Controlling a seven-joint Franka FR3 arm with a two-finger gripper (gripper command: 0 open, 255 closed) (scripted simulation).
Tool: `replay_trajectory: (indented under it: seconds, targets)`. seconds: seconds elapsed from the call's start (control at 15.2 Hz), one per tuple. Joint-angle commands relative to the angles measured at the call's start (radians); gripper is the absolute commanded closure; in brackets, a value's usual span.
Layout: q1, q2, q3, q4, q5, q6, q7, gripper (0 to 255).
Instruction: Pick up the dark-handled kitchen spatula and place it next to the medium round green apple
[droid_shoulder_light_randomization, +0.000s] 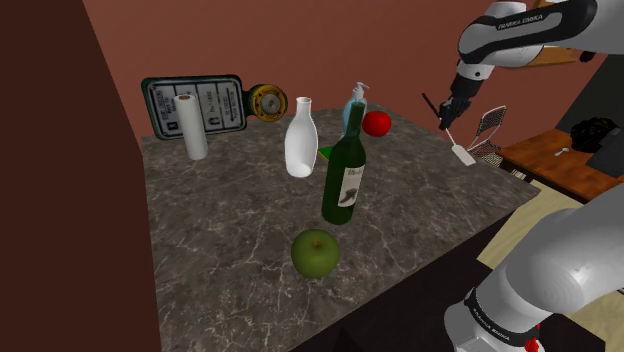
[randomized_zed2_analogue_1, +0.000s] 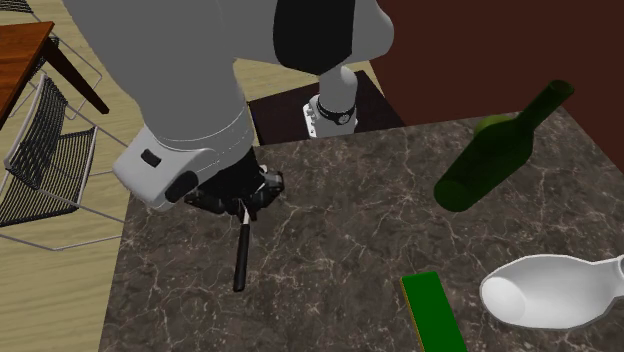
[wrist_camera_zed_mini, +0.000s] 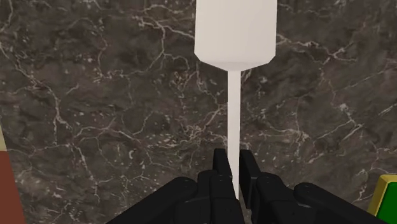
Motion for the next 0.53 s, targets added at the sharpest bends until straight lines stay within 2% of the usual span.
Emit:
replay_trajectory:
  seconds: [0.0, 0.46]
  targets:
    - [0.008, -0.023, 0.029, -0.016, -0.007, -0.008, 0.042, 255]
    - [0.055, -0.103, 0.167, -0.106, -0.014, -0.006, 0.234, 255]
